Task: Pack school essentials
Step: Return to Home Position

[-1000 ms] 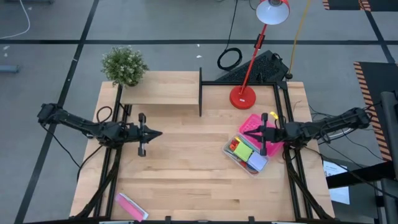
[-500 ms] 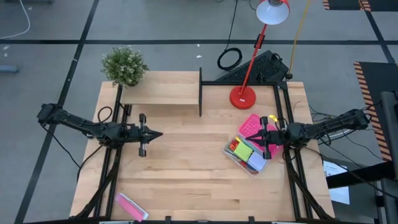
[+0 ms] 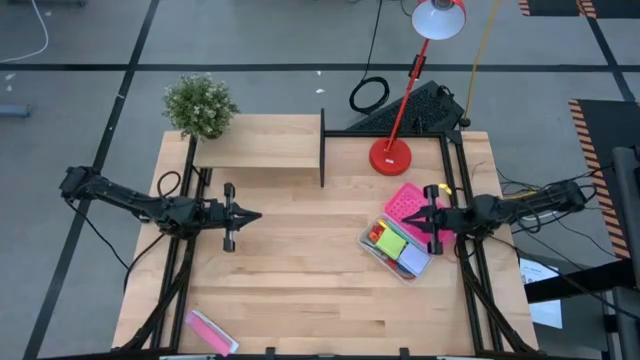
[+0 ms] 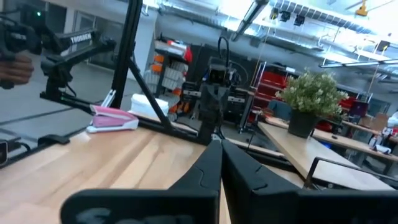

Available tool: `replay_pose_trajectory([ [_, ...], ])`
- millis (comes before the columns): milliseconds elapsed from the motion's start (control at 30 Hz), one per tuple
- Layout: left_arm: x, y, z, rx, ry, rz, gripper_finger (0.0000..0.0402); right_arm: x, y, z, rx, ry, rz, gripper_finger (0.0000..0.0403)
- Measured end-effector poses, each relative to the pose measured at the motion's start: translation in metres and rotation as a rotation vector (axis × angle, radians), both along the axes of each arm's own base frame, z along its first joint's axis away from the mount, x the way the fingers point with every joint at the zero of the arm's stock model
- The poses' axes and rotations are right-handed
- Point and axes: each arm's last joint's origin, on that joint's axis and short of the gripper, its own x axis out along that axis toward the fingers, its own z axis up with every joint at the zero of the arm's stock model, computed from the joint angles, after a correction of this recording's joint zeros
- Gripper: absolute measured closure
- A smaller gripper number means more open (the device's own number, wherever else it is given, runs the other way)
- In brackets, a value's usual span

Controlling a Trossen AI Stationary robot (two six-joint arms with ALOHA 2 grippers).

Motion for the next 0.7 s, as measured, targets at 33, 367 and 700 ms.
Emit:
replay_pose_trajectory([
  [33,0.0,0.0,0.0,-0.002,-0.001,0.0,0.0394,-0.002,0.0,0.0,0.005,-0.003,0.001,0.0403],
  [367,0.0,0.0,0.001,-0.002,-0.009,0.0,0.0392,-0.012,-0.004,-0.006,0.023,0.037,0.006,0.0403],
  [700,0.0,0.0,0.001,0.008,-0.009,0.0,0.0391,-0.011,-0.018,-0.011,0.05,0.074,-0.078,0.0403],
])
